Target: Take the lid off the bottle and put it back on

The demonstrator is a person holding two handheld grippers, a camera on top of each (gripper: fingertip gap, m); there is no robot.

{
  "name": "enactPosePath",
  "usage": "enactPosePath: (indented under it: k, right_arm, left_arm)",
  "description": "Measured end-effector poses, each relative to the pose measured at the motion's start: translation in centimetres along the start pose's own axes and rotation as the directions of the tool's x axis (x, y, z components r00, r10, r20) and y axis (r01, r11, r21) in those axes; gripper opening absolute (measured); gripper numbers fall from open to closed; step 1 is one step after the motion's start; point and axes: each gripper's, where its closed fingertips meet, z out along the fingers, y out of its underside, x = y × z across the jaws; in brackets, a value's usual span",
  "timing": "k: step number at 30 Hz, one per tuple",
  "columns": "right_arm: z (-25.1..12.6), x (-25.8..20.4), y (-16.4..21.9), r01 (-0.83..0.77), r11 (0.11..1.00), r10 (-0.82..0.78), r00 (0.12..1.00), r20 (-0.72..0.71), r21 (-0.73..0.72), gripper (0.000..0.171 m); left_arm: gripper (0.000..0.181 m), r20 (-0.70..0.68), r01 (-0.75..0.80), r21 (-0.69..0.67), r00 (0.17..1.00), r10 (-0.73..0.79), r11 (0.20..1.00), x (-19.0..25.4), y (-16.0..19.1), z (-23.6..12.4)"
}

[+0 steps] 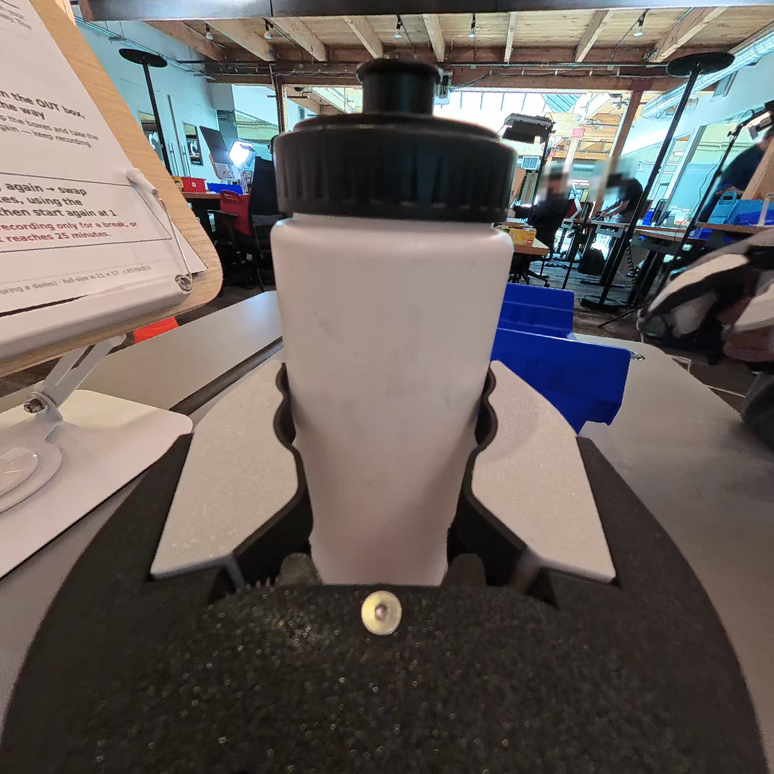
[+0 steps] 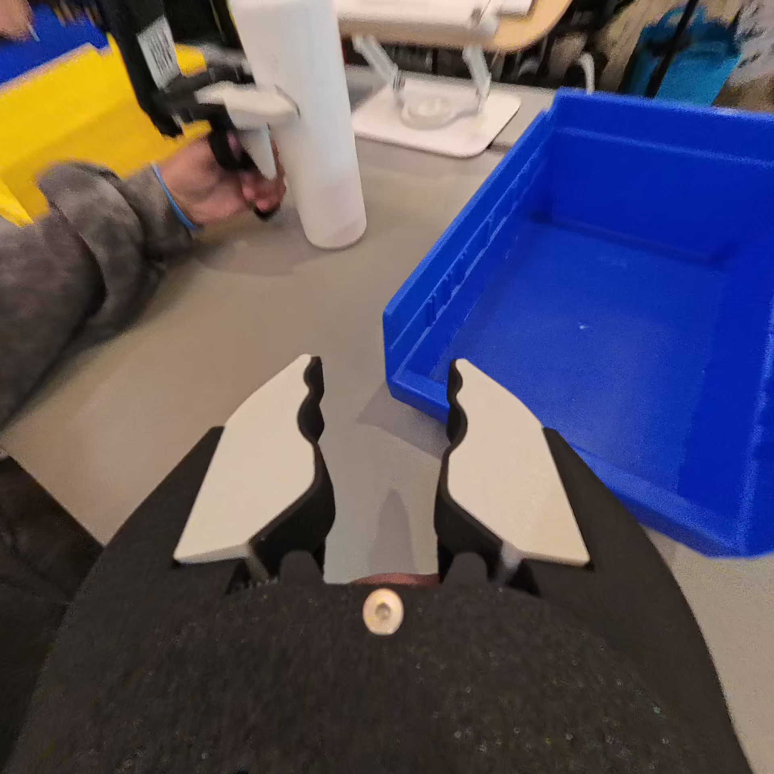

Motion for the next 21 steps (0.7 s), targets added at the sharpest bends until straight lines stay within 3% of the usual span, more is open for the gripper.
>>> enactPosePath:
  k: [3,6,10,14,17,21]
  right_arm:
    - [-4.1,-0.4,-1.4,-0.115,0.978,0.114,0.993,0.011,0.175,0.055]
    - [-7.5,-1.1,-5.3,-0.162,0.941,0.16,0.987,0.031,0.296,0.052]
    - [-10.7,-4.8,-9.5,-0.086,0.984,0.087,0.996,0.003,0.155,0.058]
    - [-14.8,-6.8,-17.5,0.147,0.972,-0.121,0.982,-0.145,0.183,0.058]
    - [-12.4,-9.0,-21.3,0.277,0.952,-0.268,0.96,-0.082,0.127,0.064]
    - [-4.3,-10.1,-24.6,0.414,0.91,-0.413,0.908,0.063,0.012,0.065]
  left_arm:
    - [0.085,-0.001,-0.003,-0.002,1.0,0.003,1.0,0.0,0.0,0.0]
    - [0.085,-0.003,0.01,0.006,1.0,-0.01,1.0,-0.1,-0.1,0.0]
    - [0.085,-0.013,0.0,-0.004,1.0,0.0,1.0,0.0,0.0,0.0]
    - [0.085,-0.016,0.012,-0.003,1.0,-0.012,1.0,0.0,0.0,-0.1]
    - [0.085,-0.014,-0.001,-0.01,1.0,0.0,1.0,0.4,0.0,-0.2]
    - [0.085,-0.019,0.004,-0.005,1.0,-0.004,1.0,0.6,0.0,-0.3]
